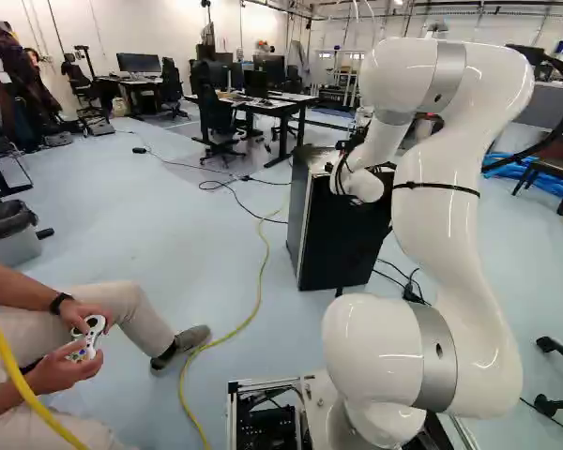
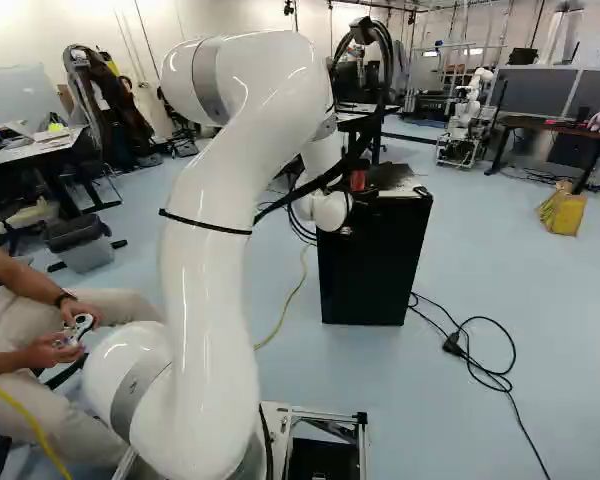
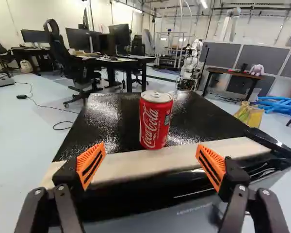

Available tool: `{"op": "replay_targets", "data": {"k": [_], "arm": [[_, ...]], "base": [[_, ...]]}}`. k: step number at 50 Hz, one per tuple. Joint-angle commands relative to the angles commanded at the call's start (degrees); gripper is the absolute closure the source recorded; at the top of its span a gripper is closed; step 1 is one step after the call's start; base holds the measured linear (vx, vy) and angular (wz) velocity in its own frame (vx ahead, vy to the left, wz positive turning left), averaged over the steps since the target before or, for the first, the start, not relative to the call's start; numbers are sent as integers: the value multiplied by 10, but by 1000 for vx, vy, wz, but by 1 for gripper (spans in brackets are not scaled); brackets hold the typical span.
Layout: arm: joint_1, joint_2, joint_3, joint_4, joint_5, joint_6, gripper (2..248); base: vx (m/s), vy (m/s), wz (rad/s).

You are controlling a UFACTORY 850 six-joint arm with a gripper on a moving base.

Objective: Grab a drink from the fridge

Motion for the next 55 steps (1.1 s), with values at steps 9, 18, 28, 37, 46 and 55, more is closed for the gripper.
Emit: {"op": "replay_targets", "data": {"k": [9,18,28,37,46,55], "arm": [[3,-23,-32,0,13,0,3],[2,-47,-66,0,15,0,3],[-3,-74,-105,0,15,0,3],[-6,-94,-133,0,15,0,3],[-6,-97,-138,0,15,0,3],[-6,-98,-138,0,15,0,15]], "base": [[0,0,0],[0,0,0],[0,0,0],[0,0,0],[0,0,0],[0,0,0]]}}
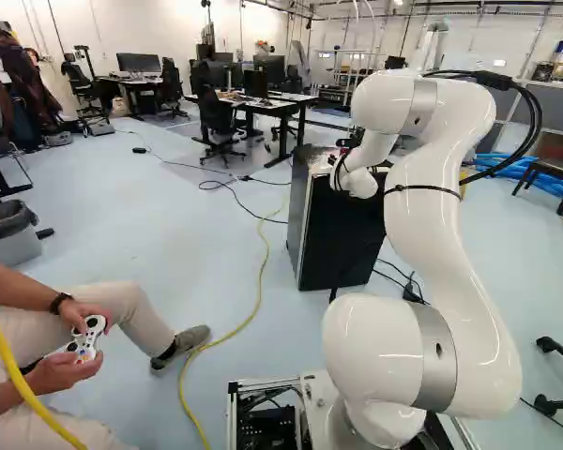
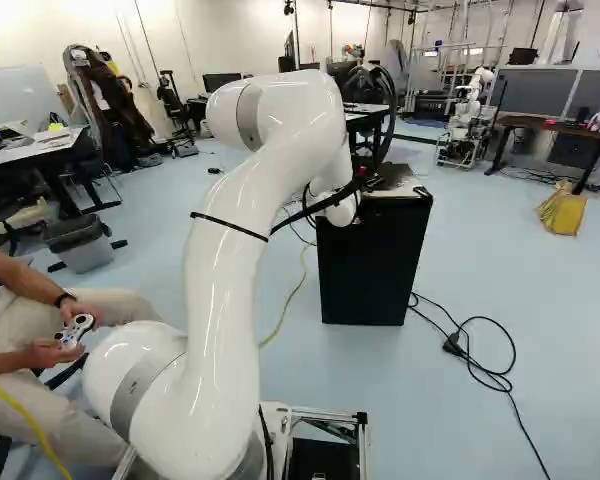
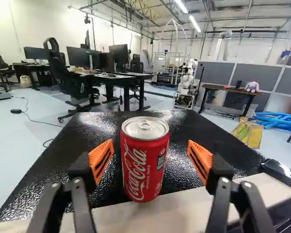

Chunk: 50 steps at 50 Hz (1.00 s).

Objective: Grab a drink from the fridge

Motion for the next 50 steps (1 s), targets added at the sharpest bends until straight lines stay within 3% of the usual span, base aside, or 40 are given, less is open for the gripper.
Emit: {"op": "replay_targets", "data": {"k": [1,5,6,10,11,16,17,50], "arm": [[0,0,0,0,0,0,52],[0,0,0,0,0,0,52],[0,0,0,0,0,0,90],[0,0,0,0,0,0,90],[0,0,0,0,0,0,127],[0,0,0,0,0,0,127],[0,0,0,0,0,0,151],[0,27,3,0,0,0,151]], "base": [[0,0,0],[0,0,0],[0,0,0],[0,0,0],[0,0,0],[0,0,0],[0,0,0],[0,0,0]]}}
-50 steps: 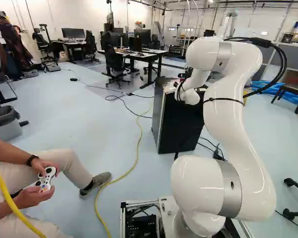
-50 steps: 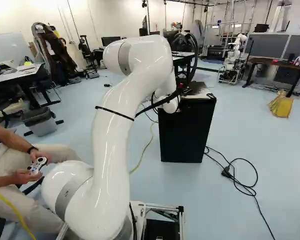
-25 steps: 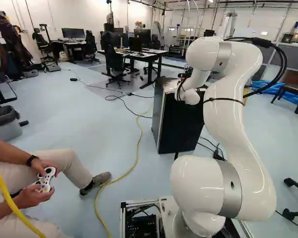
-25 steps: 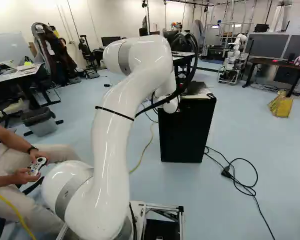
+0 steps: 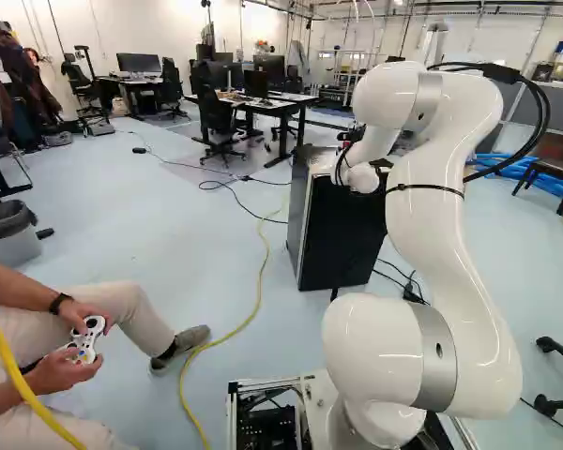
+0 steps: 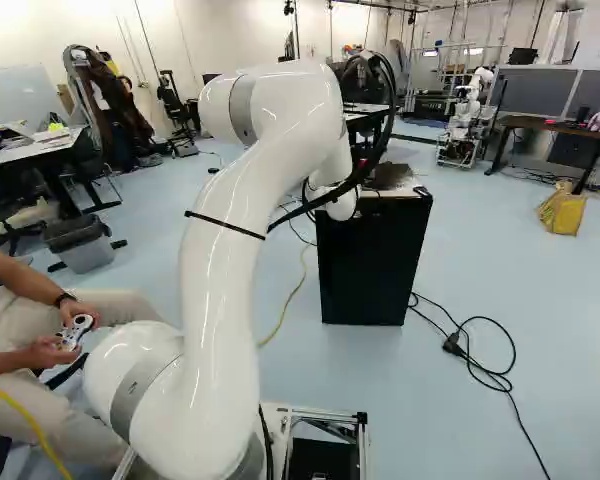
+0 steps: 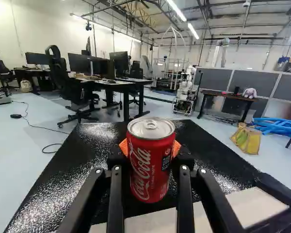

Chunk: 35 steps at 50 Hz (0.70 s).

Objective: Grab a drink from the fridge

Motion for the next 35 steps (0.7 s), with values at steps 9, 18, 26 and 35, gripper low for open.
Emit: {"op": "replay_targets", "data": {"k": [9,18,26,35], "arm": [[0,9,0,0,0,0,151],[0,17,0,0,0,0,151],[0,21,0,0,0,0,151],[1,23,1,0,0,0,151]], "base": [[0,0,0],[0,0,0],[0,0,0],[0,0,0]]}}
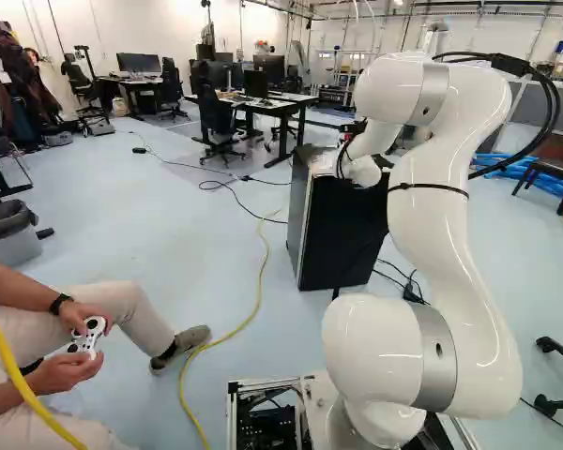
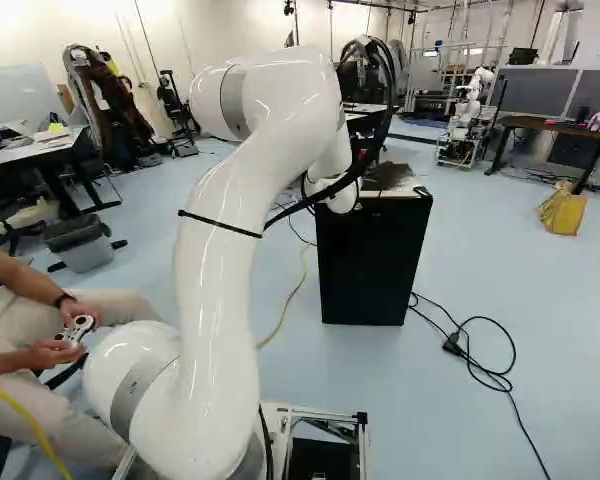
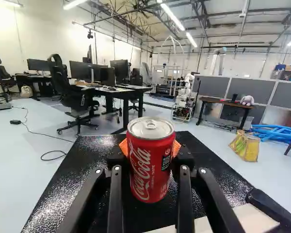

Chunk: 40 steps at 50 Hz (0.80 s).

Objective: Grab a drink from the fridge

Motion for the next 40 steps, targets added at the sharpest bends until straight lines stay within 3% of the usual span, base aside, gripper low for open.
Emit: {"op": "replay_targets", "data": {"k": [40], "arm": [[21,60,71,8,-11,0,151]], "base": [[0,0,0]]}}
